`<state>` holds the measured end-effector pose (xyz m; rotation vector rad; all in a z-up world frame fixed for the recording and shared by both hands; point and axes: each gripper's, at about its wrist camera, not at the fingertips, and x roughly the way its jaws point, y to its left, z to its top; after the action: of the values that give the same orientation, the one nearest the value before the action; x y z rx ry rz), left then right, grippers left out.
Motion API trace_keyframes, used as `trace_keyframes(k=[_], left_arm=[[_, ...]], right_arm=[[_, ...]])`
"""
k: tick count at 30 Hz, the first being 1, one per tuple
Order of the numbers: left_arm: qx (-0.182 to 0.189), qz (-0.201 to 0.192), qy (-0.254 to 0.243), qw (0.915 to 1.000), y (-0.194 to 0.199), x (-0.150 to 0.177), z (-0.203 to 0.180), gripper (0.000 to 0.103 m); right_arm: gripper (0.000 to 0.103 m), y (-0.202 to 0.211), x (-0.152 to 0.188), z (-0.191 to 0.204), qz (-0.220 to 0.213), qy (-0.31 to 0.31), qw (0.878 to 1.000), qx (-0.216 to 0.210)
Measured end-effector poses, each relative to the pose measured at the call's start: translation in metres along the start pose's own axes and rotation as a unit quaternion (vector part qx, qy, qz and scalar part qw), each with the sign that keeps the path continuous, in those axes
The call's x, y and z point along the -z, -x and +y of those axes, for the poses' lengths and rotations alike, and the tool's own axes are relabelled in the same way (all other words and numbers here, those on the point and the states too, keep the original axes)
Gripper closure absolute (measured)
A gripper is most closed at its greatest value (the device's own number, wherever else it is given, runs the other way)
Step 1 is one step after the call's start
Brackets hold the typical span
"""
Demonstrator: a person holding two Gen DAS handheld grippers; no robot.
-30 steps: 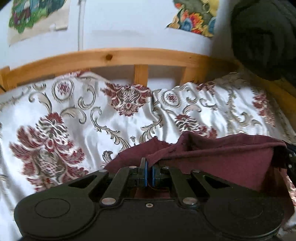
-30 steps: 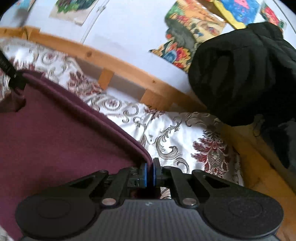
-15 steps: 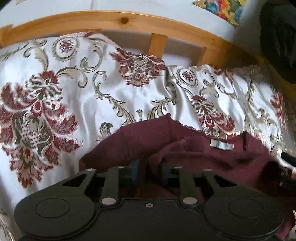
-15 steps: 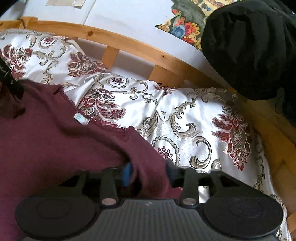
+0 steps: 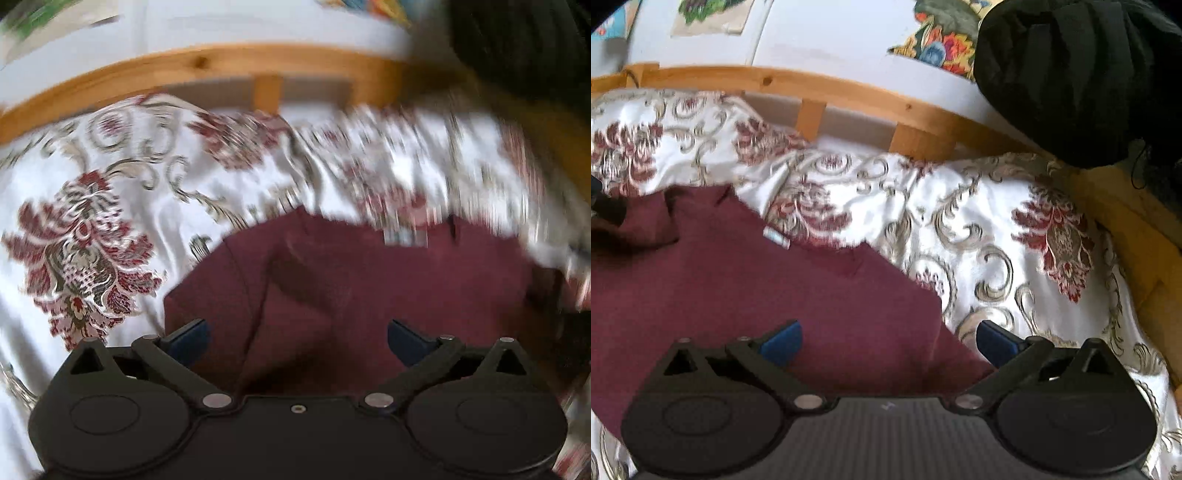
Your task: Fold small clothes
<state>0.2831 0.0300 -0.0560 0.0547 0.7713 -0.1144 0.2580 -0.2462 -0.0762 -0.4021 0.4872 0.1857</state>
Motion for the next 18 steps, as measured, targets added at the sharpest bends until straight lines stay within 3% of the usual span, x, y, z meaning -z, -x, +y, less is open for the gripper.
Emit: trace_keyframes(k=[4,8,12,14,16,18], left_arm=[[-0.064,0.036,-0.099,0.9924,-0.016,0.013,-0.025,0.011],[-0.107,0.044,-0.089,0.9892,-0.026,0.013,-0.015,0.015],[-0.157,0.048,-0.018,0.9863,-0.035,0.01,0.017,0.016],[-0.172,0.052,0.044,0.9828,-0.035,0.009,0.04,0.015],[-0.166,0.053,0.111,0.9785,-0.034,0.01,0.06,0.013],[-0.149,0.059,0.188,0.9691,-0.031,0.015,0.082,0.012]], right_arm=[[0.0,-0.003,0.007,-0.003,0.023,-0.008,1.0,0.017],[0.0,-0.005,0.013,-0.016,0.034,-0.034,0.998,0.029],[0.0,-0.003,0.016,-0.029,0.037,-0.071,0.996,0.034],[0.0,0.001,0.016,-0.034,0.03,-0.085,0.995,0.033],[0.0,0.005,0.016,-0.036,0.028,-0.09,0.995,0.038],[0.0,0.008,0.017,-0.037,0.028,-0.092,0.994,0.042]])
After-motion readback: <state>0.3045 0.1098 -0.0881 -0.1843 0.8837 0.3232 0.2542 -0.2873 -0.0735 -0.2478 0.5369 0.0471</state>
